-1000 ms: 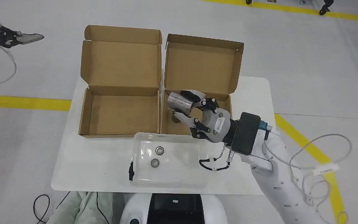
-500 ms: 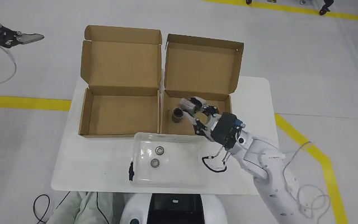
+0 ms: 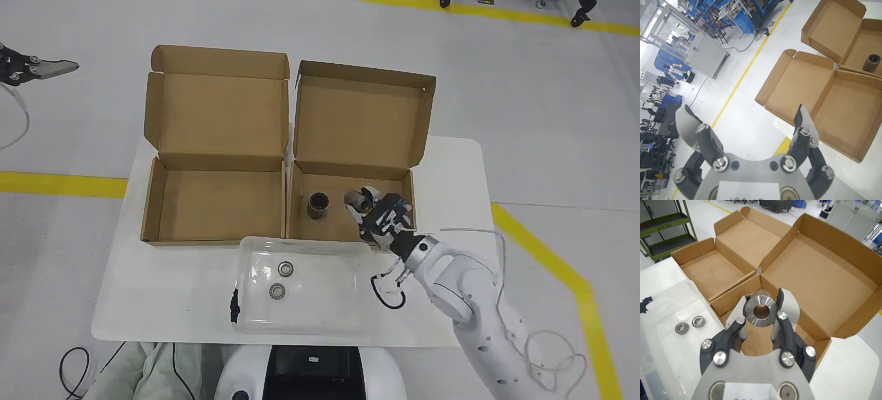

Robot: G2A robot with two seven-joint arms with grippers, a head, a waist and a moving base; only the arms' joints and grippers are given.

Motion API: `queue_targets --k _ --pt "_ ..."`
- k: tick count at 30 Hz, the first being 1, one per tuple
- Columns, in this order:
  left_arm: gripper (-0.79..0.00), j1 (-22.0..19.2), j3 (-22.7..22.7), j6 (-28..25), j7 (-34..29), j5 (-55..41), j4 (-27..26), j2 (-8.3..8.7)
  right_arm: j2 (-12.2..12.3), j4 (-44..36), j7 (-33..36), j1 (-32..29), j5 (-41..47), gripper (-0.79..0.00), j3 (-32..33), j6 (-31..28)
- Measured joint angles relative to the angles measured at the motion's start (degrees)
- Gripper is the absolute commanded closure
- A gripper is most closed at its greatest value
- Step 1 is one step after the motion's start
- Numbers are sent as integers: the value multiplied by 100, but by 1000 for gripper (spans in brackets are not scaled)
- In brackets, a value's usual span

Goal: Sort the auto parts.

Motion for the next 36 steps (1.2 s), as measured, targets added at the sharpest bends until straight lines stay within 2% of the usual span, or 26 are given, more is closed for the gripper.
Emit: queue_targets --k 8,14,29,36 --pt "-785 0 0 0 0 0 0 0 -102 605 1061 615 327 0 -378 197" --pt "-785 0 0 0 0 0 0 0 -193 1042 1514 1021 425 0 -693 376" --pt "-785 0 0 0 0 0 0 0 -440 2241 2232 1985 831 0 -1310 499" --pt "-785 0 0 0 0 0 0 0 -579 2899 2230 2402 1076 0 -1550 491"
